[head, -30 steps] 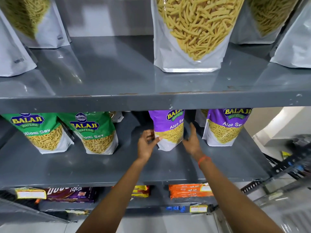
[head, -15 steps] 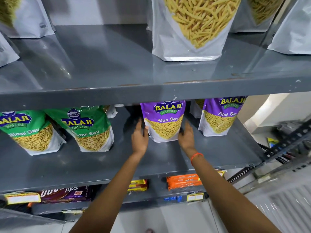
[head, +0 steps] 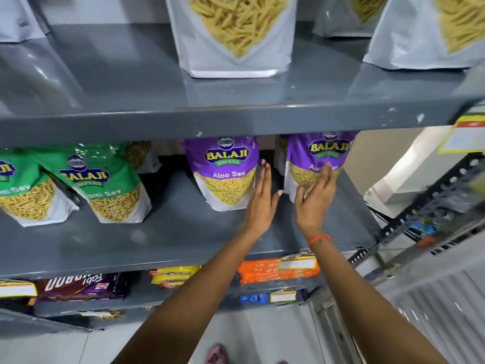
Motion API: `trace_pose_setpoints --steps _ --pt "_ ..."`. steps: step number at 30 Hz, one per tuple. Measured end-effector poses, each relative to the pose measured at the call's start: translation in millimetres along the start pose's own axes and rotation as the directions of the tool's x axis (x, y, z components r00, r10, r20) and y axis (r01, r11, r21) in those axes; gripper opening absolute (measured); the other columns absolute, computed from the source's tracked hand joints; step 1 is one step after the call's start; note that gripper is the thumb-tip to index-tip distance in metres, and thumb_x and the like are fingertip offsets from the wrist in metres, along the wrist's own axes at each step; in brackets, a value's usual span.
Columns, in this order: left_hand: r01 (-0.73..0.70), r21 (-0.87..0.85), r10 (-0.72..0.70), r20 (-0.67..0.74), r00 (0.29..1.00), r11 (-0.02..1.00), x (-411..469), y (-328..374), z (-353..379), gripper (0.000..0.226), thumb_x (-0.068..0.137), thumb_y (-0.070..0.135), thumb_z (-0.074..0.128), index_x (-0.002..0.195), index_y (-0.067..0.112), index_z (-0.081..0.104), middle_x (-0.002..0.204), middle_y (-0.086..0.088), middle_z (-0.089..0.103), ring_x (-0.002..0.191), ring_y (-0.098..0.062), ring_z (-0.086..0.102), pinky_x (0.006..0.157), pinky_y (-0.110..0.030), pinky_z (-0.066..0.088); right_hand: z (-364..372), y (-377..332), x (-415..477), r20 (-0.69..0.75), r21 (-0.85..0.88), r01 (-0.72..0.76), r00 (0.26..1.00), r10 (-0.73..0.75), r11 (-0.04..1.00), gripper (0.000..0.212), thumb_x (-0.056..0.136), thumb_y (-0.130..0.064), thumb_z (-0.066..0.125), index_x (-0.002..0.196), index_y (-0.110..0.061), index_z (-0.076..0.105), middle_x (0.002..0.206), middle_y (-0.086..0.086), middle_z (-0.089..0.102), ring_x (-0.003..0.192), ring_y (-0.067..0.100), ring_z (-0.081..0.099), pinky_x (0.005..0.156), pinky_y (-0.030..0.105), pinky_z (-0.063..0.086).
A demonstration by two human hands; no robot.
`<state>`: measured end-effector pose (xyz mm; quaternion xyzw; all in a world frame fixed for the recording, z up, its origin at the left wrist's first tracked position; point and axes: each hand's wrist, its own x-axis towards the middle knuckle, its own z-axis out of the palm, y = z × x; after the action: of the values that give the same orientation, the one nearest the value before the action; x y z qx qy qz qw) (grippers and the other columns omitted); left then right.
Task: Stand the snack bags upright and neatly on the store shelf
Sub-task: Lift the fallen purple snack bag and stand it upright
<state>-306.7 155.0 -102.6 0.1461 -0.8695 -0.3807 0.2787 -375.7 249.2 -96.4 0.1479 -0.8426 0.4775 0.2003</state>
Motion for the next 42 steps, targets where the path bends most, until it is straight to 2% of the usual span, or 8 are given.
trace_pose_setpoints --steps 6,9,13,21,29,32,36,42 --pt "0.332 -0.251 -0.256 0.293 0.921 0.909 41 -9 51 0.088 0.07 0.012 0.076 0.139 -0.003 0.024 0.147 -0.02 0.031 0.134 -0.025 0.034 0.109 -0.021 0.022 -19 69 68 0.446 0.186 -0.512 0.805 0.392 0.838 0.071 0.078 -0.001 0.056 0.139 -0.003 0.021 0.144 0.024 0.037 0.128 0.035 0.042 0.104 0.036 0.042" --pt "0.411 -0.354 -0.272 0.381 0.884 0.84 47 -19 61 0.052 0.073 -0.001 0.071 0.119 -0.003 0.047 0.119 -0.018 0.057 0.088 -0.009 0.057 0.08 -0.02 0.049 -26 82 81 0.611 0.268 -0.441 0.765 0.203 0.857 0.072 0.072 -0.003 0.066 0.134 -0.004 0.03 0.135 0.017 0.049 0.111 0.019 0.051 0.075 0.004 0.049" --pt "0.418 -0.339 -0.32 0.309 0.896 0.843 28 -14 68 0.037 0.07 0.006 0.074 0.1 0.009 0.053 0.099 -0.01 0.062 0.068 0.008 0.059 0.066 -0.01 0.048 -44 92 75 0.656 0.243 -0.374 0.743 0.132 0.895 0.064 0.068 -0.024 0.069 0.127 -0.011 0.046 0.127 0.01 0.059 0.108 0.014 0.055 0.081 0.017 0.049" --pt "0.438 -0.208 -0.387 0.245 0.889 0.874 -48 23 74 0.044 0.068 0.022 0.078 0.104 0.007 0.058 0.096 -0.012 0.072 0.084 -0.019 0.066 0.071 -0.022 0.051 -100 106 32 0.674 0.264 -0.376 0.731 0.108 0.888 0.064 0.065 -0.028 0.067 0.121 -0.005 0.047 0.121 0.009 0.057 0.107 0.018 0.054 0.083 0.015 0.047" --pt "0.441 -0.204 -0.384 0.265 0.884 0.874 -67 47 69 0.049 0.073 0.025 0.074 0.114 0.01 0.053 0.115 -0.011 0.067 0.1 -0.025 0.065 0.081 -0.033 0.053 -126 107 17 0.685 0.206 -0.383 0.714 0.146 0.901 0.042 0.085 -0.002 0.058 0.125 -0.009 0.046 0.128 0.013 0.056 0.116 0.025 0.051 0.103 0.045 0.043" --pt "0.422 -0.186 -0.367 0.27 0.89 0.887 -70 51 64 0.063 0.071 0.032 0.075 0.124 0.012 0.047 0.126 -0.009 0.06 0.115 -0.024 0.055 0.085 -0.027 0.046 -128 95 4 0.561 0.258 -0.387 0.806 0.189 0.885 0.049 0.083 -0.012 0.054 0.131 -0.014 0.04 0.136 0.01 0.05 0.125 0.021 0.046 0.097 0.035 0.047" --pt "0.309 -0.105 -0.295 0.127 0.947 0.945 -73 52 47 0.094 0.071 0.046 0.071 0.144 0.018 0.02 0.153 -0.006 0.028 0.141 -0.024 0.02 0.113 -0.042 0.026 -124 63 -33 -0.119 0.16 -0.119 0.983 0.139 0.98 0.046 0.076 -0.003 0.038 0.121 -0.008 0.046 0.124 0.018 0.05 0.119 0.028 0.045 0.101 0.051 0.042" --pt "0.034 0.051 -0.026 -0.157 0.987 0.998 -64 24 -8 0.088 0.08 0.058 0.047 0.144 0.009 0.011 0.156 -0.01 0.016 0.143 -0.013 0.01 0.118 -0.021 0.006 -76 -22 -70 -0.015 0.175 0.195 0.981 -0.195 0.965 0.039 0.078 0.0 0.039 0.114 -0.01 0.051 0.108 0.019 0.05 0.107 0.024 0.045 0.098 0.031 0.036"
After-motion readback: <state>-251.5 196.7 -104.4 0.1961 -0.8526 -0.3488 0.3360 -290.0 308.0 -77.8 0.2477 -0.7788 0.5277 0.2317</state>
